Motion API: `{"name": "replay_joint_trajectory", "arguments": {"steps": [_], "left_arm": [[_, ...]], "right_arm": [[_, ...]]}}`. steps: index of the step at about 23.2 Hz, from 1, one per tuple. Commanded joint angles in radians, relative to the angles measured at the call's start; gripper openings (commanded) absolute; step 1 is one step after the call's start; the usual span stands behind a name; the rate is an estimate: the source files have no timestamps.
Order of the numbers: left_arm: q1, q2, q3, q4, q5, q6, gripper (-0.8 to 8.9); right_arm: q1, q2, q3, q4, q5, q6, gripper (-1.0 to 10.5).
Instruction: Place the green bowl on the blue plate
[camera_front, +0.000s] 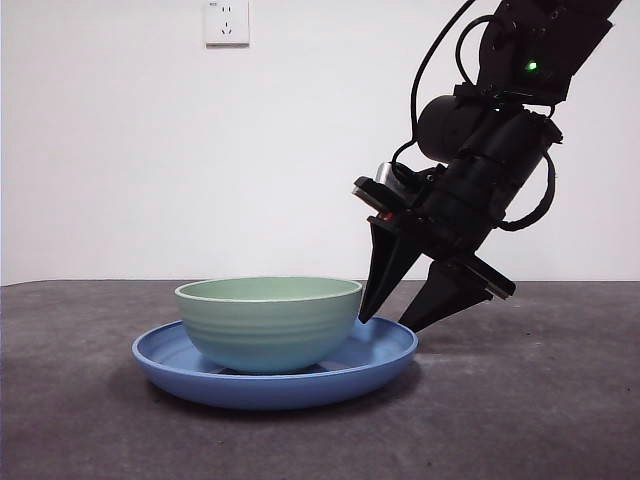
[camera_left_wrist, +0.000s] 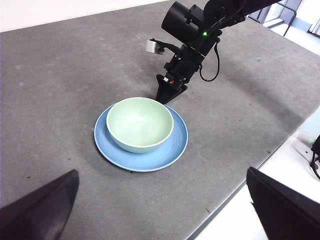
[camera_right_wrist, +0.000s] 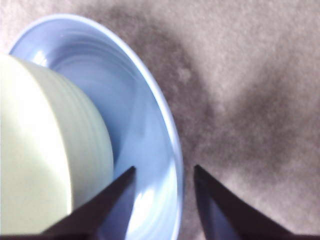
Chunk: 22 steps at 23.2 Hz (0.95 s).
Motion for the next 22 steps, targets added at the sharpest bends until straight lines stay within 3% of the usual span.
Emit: {"name": "replay_joint_trajectory", "arguments": {"steps": [1,7,10,13,19,22], "left_arm": [[-0.009,0.005,0.013,0.007,-0.005,0.012,6.26],[-0.009,0.005,0.013,0.007,-0.005,0.012,6.26],[-0.009,0.005,0.013,0.007,-0.005,0.012,6.26],[-0.009,0.005,0.013,0.007,-0.005,0.012,6.26],[-0.009,0.005,0.013,0.007,-0.005,0.012,6.26],[-0.009,0.005,0.013,0.007,-0.005,0.012,6.26]], "right_arm": [[-0.01,0.007,0.031,0.006,0.0,0.002,2.1],[-0.096,-0.13,0.196,-0.199,0.002,-0.078,2.2],[-0.119,-0.277,0.221,-0.301,0.021,-0.139,3.4],[-0.119,-0.434,0.22,-0.435,0.106,-0.21,4.5],[-0.1,-0.628,0.187,-0.574,0.11,-0.26,6.1],[-0.09,-0.737,0.129,-0.611,0.11,-0.28,6.2]]}}
